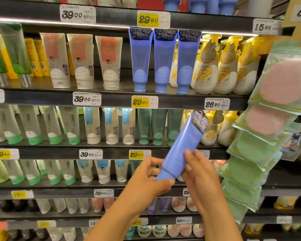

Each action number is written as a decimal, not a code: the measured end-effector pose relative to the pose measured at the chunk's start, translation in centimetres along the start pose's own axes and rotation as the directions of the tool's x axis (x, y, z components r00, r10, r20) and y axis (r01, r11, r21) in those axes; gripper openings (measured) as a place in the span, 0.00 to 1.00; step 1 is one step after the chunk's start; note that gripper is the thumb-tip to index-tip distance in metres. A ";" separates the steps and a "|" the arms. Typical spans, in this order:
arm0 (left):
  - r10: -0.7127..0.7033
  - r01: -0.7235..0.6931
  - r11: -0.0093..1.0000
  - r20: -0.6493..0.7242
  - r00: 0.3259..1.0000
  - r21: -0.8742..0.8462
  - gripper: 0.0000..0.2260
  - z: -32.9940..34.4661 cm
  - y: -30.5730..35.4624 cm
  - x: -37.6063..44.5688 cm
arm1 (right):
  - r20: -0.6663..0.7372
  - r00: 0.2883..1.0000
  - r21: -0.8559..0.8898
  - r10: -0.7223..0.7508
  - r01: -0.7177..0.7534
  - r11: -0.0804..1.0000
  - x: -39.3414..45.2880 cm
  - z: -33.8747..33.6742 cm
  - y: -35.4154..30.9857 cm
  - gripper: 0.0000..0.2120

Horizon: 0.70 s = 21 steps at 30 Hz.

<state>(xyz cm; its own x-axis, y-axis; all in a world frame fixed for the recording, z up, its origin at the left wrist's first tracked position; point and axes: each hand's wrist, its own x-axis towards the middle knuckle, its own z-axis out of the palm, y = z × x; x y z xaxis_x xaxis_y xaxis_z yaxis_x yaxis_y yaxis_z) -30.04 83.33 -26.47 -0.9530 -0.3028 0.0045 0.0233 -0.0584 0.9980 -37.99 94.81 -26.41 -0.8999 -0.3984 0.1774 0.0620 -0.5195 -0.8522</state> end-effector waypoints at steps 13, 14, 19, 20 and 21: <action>0.598 -0.439 0.554 0.029 0.801 0.707 0.21 0.1 -1.7 0.7 | -0.061 0.998 0.057 0.035 -0.031 0.998 -0.1 -0.2 0.1 0.08; 0.598 -0.440 0.552 0.031 0.801 0.708 0.21 0.1 -1.8 0.8 | -0.062 0.997 0.064 0.034 -0.030 0.997 -0.1 -0.2 0.1 0.09; 0.606 -0.458 0.573 0.026 0.795 0.680 0.27 0.3 -1.6 1.0 | -0.075 0.997 0.075 0.029 -0.024 0.997 0.0 -0.2 0.0 0.08; 0.601 -0.458 0.589 0.018 0.799 0.666 0.27 0.4 -1.6 1.0 | -0.071 0.997 0.069 0.022 -0.017 0.997 0.1 -0.3 0.0 0.08; 0.590 -0.452 0.620 -0.001 0.807 0.641 0.27 0.4 -1.5 1.1 | -0.064 0.998 0.062 0.013 -0.009 0.998 0.1 -0.3 -0.1 0.09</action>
<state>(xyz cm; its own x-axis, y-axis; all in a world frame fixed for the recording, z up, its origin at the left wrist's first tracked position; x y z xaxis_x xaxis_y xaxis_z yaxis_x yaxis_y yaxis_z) -31.19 83.45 -27.90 -0.7551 -0.2799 0.5929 0.2520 0.7109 0.6566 -38.22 95.04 -26.50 -0.9246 -0.3563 0.1344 0.0970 -0.5618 -0.8215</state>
